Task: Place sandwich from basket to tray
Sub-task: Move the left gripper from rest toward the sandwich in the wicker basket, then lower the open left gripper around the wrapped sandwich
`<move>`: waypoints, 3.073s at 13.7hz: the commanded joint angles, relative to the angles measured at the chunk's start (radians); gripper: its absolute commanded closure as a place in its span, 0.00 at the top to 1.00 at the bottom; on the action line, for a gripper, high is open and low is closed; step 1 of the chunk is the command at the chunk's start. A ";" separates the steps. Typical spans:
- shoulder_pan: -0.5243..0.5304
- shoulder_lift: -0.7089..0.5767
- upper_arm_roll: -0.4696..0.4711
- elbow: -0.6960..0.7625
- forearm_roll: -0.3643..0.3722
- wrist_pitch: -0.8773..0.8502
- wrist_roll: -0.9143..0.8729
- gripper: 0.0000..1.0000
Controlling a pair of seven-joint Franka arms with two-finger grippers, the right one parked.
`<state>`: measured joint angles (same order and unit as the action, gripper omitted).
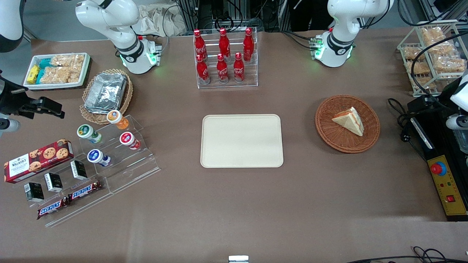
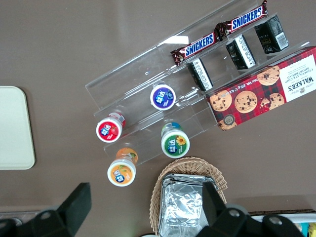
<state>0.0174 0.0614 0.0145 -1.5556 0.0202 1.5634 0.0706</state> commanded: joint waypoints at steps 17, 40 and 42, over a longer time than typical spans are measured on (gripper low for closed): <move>-0.007 -0.132 -0.028 -0.143 -0.011 -0.028 -0.175 1.00; 0.369 -0.131 -0.226 -0.742 -0.434 0.360 -0.450 1.00; 0.369 -0.100 -0.226 -0.765 -0.456 0.395 -0.460 1.00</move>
<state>0.3743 -0.0561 -0.1980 -2.2995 -0.4035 1.9263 -0.3657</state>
